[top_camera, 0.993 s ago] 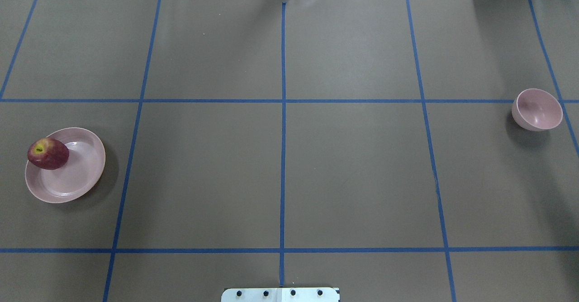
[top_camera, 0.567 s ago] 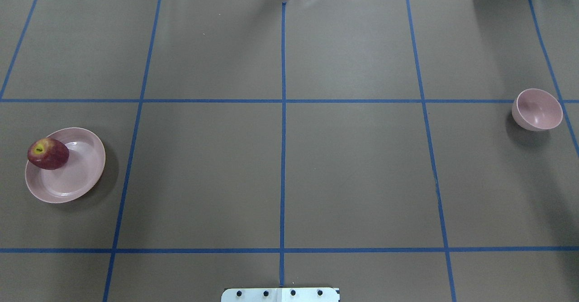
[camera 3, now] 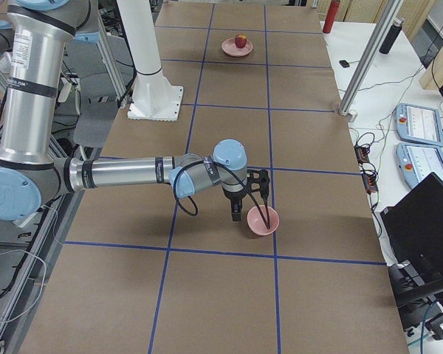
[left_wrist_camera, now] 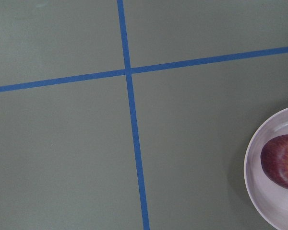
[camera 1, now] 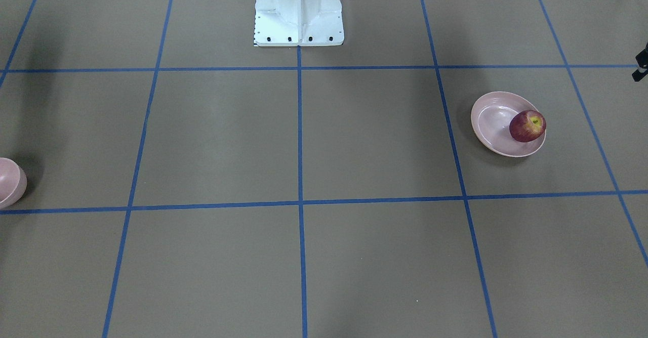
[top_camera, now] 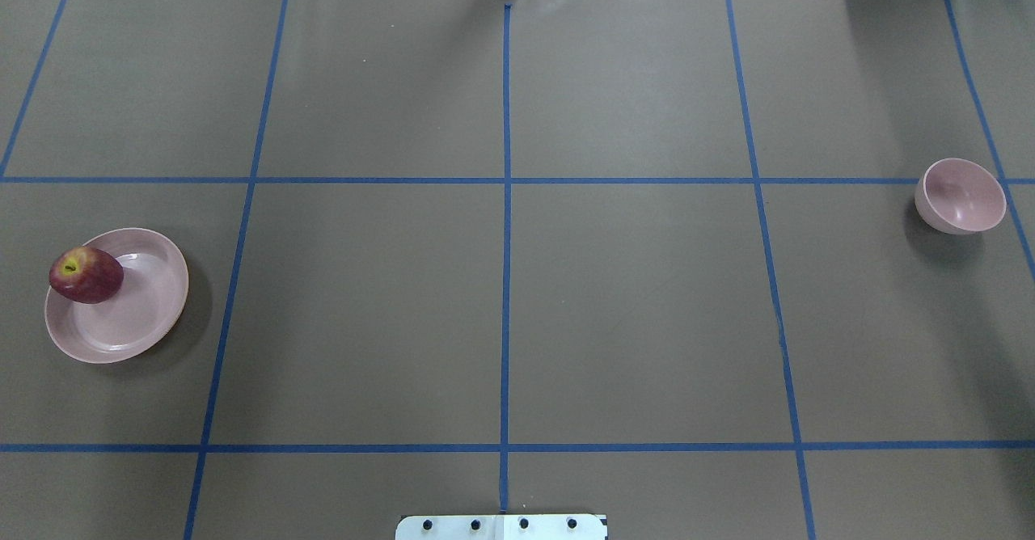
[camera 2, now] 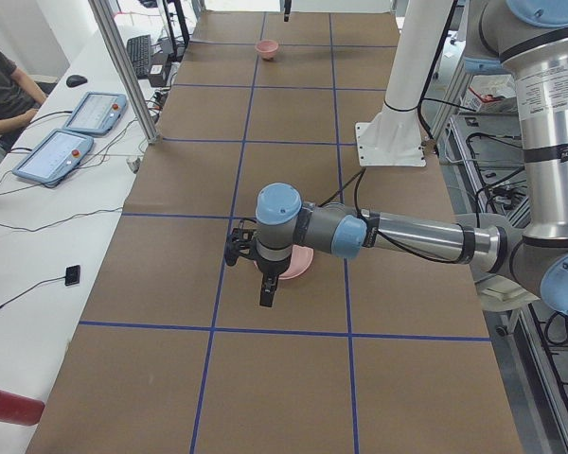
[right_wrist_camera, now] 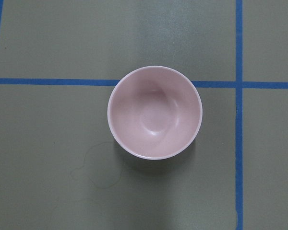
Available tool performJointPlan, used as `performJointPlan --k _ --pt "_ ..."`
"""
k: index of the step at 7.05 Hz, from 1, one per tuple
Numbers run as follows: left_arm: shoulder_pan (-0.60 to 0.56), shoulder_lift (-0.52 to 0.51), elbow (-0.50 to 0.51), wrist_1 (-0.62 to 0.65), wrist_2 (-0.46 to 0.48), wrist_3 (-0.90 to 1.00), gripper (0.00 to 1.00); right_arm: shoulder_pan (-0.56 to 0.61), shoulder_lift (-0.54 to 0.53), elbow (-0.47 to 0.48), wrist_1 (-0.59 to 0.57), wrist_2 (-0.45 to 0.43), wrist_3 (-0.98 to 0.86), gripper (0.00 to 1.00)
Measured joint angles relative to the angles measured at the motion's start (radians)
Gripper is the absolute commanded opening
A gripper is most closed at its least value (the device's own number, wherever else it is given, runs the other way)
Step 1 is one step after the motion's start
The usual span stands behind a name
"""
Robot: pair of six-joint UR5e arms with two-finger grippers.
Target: Move apple from plate to bowl
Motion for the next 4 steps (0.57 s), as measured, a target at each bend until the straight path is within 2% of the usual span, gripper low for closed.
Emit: performJointPlan --k 4 --pt "0.001 0.0 0.0 0.0 0.0 0.001 0.99 -0.012 0.042 -0.078 0.013 -0.01 0.002 1.0"
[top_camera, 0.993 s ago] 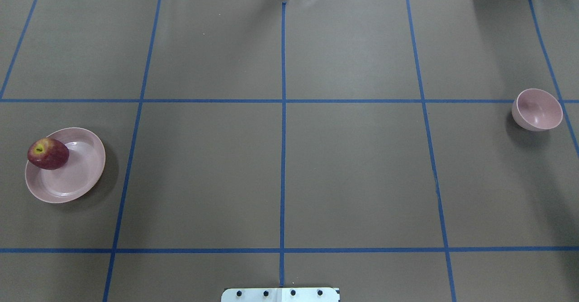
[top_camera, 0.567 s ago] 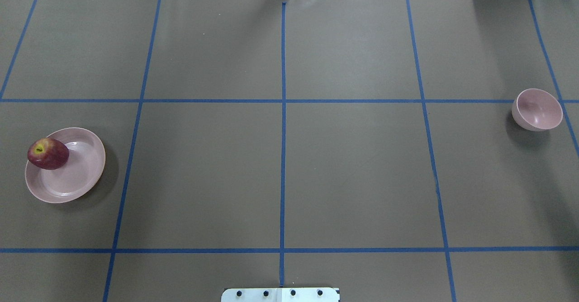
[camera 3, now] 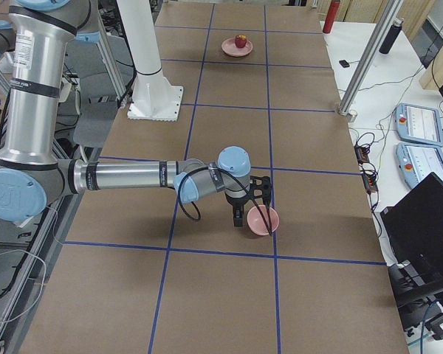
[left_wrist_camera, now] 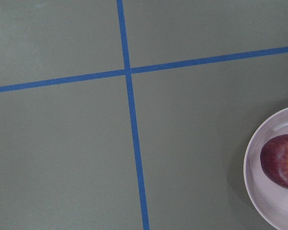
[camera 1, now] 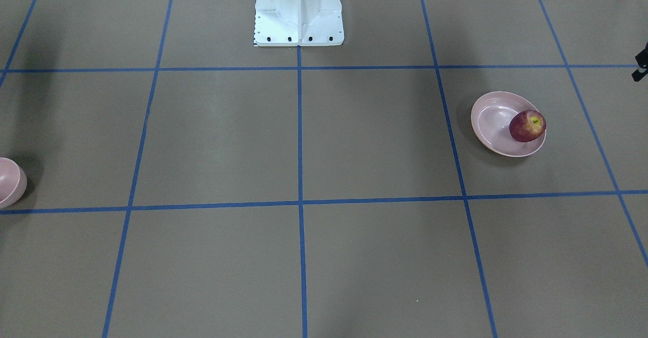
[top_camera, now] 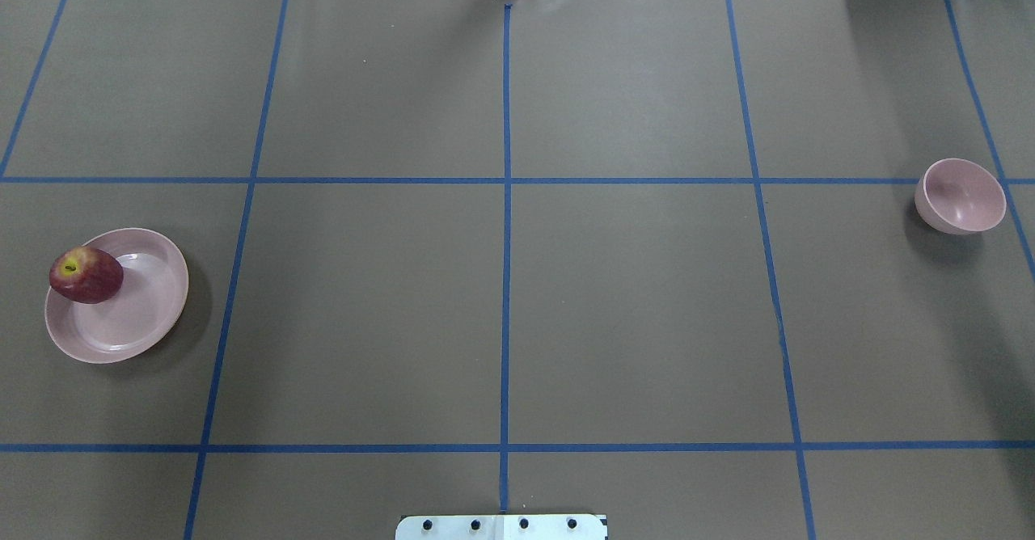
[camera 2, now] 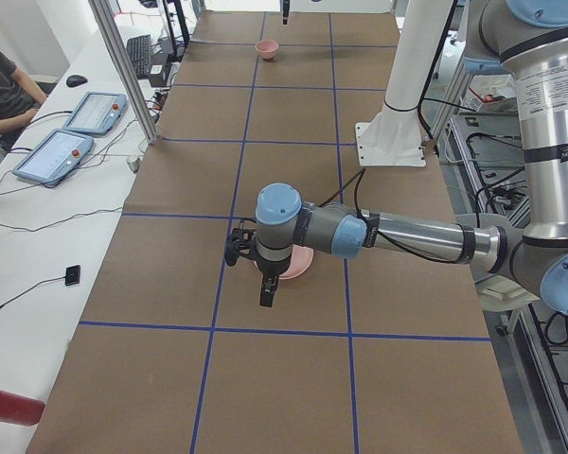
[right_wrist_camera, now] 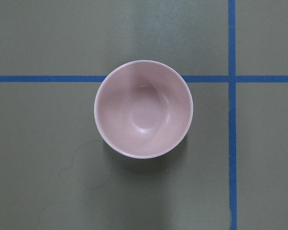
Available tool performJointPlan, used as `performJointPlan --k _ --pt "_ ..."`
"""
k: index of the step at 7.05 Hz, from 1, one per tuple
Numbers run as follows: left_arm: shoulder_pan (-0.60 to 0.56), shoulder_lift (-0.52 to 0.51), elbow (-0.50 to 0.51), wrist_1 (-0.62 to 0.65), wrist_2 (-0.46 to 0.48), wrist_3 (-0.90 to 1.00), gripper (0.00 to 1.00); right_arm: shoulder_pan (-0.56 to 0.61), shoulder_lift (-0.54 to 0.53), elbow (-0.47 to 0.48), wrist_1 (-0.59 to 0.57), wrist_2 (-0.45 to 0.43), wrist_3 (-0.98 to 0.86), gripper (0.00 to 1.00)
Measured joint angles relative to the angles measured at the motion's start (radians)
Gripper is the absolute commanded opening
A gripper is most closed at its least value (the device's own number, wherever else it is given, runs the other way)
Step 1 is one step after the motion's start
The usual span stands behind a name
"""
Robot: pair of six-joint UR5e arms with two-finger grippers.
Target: Move apple from plate to bowl
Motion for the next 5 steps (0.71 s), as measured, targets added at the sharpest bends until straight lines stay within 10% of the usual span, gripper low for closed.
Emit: performJointPlan --k 5 --pt "0.0 0.0 -0.008 -0.041 -0.001 -0.003 0.99 -0.03 0.152 -0.177 0.003 -0.017 0.001 1.0"
